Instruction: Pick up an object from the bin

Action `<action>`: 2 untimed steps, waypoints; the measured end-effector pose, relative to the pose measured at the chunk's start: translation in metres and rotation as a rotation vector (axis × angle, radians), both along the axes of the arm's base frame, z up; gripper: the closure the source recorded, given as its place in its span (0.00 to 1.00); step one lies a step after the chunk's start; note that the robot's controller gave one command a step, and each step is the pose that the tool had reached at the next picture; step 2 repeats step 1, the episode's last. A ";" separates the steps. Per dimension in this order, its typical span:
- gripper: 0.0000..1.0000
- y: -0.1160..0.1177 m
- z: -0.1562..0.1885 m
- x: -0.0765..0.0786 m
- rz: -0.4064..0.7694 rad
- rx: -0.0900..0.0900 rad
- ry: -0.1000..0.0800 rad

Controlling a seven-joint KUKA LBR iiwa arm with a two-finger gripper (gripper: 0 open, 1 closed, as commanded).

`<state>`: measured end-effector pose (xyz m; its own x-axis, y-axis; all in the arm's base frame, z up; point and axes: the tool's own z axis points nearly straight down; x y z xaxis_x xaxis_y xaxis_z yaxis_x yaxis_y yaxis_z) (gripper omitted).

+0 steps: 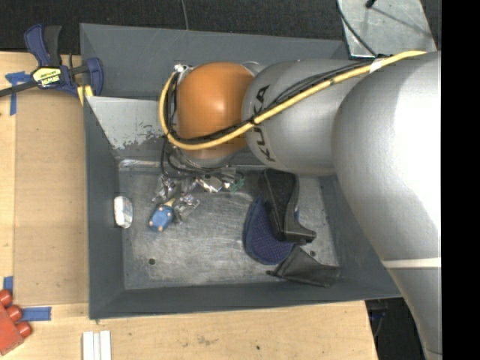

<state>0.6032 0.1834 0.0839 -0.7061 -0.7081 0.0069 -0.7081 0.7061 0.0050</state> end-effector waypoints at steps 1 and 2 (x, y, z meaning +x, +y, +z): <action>1.00 0.010 0.146 0.006 0.230 0.006 -0.021; 1.00 0.010 0.146 0.006 0.230 0.006 -0.021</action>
Offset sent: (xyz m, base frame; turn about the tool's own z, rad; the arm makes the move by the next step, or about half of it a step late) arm 0.0034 0.0089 0.1407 -0.2318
